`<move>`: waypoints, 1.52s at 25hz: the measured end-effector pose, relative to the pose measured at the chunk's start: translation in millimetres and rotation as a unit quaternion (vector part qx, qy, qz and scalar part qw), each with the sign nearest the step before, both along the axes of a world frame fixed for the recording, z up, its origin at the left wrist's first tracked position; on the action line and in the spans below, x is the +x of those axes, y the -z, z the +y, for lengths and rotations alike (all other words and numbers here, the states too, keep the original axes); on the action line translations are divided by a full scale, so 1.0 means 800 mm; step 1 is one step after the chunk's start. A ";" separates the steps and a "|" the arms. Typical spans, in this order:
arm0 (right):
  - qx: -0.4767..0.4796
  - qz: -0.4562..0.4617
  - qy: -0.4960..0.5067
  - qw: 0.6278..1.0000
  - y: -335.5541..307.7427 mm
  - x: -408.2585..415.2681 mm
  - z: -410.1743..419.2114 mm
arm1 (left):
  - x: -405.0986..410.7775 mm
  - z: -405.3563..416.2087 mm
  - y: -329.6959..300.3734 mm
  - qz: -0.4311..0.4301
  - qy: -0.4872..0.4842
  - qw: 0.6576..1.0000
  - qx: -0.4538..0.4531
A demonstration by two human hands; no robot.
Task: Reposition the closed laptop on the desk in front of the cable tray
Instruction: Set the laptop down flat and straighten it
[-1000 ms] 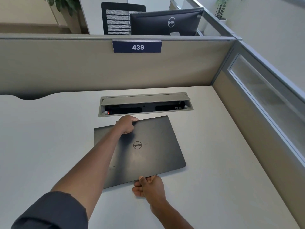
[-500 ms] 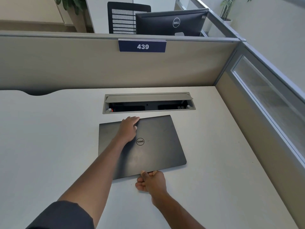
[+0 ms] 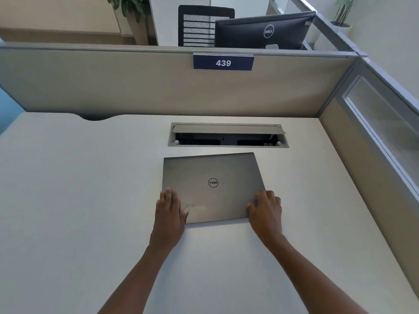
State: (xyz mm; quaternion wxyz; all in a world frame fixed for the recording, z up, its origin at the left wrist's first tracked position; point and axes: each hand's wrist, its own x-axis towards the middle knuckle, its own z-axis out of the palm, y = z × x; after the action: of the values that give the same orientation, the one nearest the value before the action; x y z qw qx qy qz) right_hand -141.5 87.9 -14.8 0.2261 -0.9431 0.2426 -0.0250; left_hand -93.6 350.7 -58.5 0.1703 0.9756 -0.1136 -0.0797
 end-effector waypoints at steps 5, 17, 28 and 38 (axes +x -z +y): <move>0.071 0.082 -0.009 0.994 0.017 0.002 -0.031 | -0.033 0.030 0.004 0.048 -0.030 0.997 -0.056; 0.064 0.124 -0.076 0.987 0.027 -0.007 -0.044 | -0.020 0.042 0.019 0.043 -0.029 0.994 -0.092; 0.082 0.087 -0.052 0.992 0.041 -0.024 -0.026 | 0.012 0.063 0.018 0.030 0.007 0.995 -0.096; 0.081 0.071 -0.050 0.993 0.050 -0.030 -0.027 | 0.014 0.066 0.021 0.038 0.000 0.990 -0.133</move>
State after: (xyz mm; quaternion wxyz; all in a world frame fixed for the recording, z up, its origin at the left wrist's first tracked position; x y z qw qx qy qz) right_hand -165.2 66.1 -54.9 0.2853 -0.9318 0.2119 0.0737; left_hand -82.6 403.1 -74.9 0.3024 0.9406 -0.1169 -0.1008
